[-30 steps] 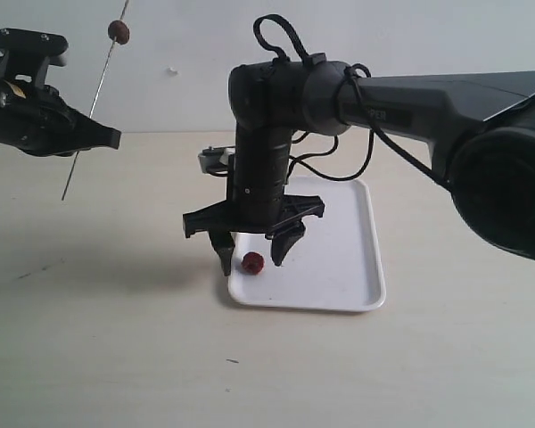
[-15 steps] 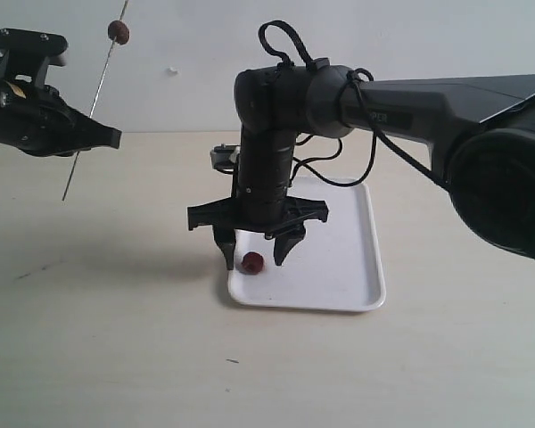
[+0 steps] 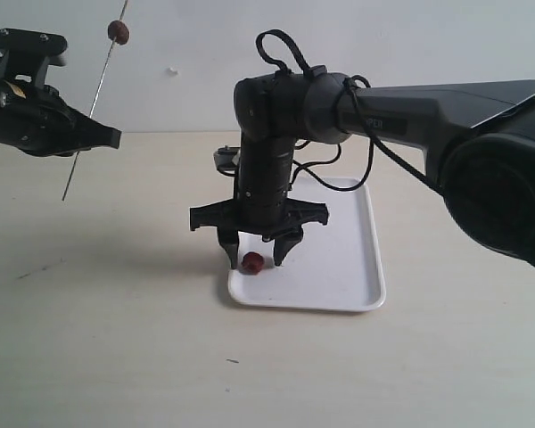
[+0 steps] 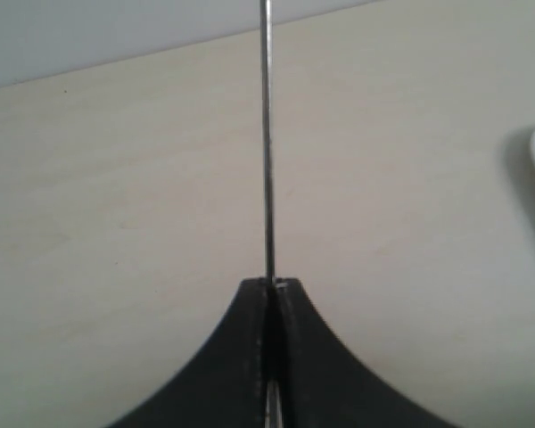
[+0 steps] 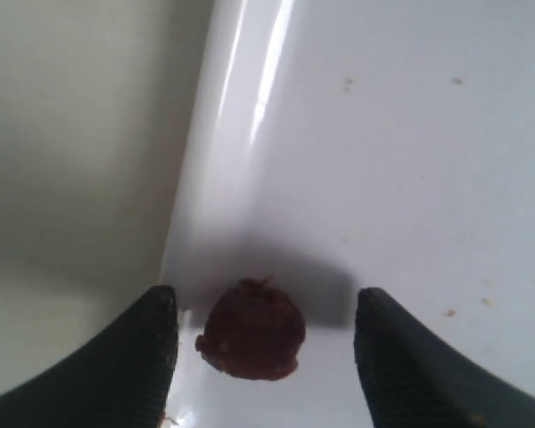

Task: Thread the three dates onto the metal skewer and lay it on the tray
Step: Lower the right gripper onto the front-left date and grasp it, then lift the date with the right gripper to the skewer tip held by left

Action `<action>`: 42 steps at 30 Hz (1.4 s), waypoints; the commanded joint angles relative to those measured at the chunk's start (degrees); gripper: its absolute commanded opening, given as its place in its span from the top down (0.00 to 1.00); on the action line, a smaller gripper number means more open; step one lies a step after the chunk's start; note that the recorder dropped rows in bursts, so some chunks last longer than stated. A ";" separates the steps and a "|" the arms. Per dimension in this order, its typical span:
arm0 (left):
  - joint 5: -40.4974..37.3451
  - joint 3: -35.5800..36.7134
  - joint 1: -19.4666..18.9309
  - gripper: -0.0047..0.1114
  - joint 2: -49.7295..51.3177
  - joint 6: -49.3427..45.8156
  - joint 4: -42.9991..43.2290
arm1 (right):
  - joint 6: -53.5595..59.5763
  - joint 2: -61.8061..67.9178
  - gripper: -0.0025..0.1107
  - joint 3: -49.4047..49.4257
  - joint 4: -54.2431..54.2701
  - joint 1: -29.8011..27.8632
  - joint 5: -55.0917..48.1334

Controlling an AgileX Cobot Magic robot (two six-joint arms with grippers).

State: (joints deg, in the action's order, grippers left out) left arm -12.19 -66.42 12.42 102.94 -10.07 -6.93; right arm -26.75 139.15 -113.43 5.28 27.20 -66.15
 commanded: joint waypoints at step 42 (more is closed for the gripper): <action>-11.47 -0.23 0.29 0.96 -0.40 -0.65 -4.46 | 3.76 -4.46 0.70 0.16 -3.73 -7.44 2.74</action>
State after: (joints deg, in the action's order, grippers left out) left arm -21.01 -66.42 12.42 102.94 -10.20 -10.21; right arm -24.95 136.31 -113.43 1.59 21.25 -65.59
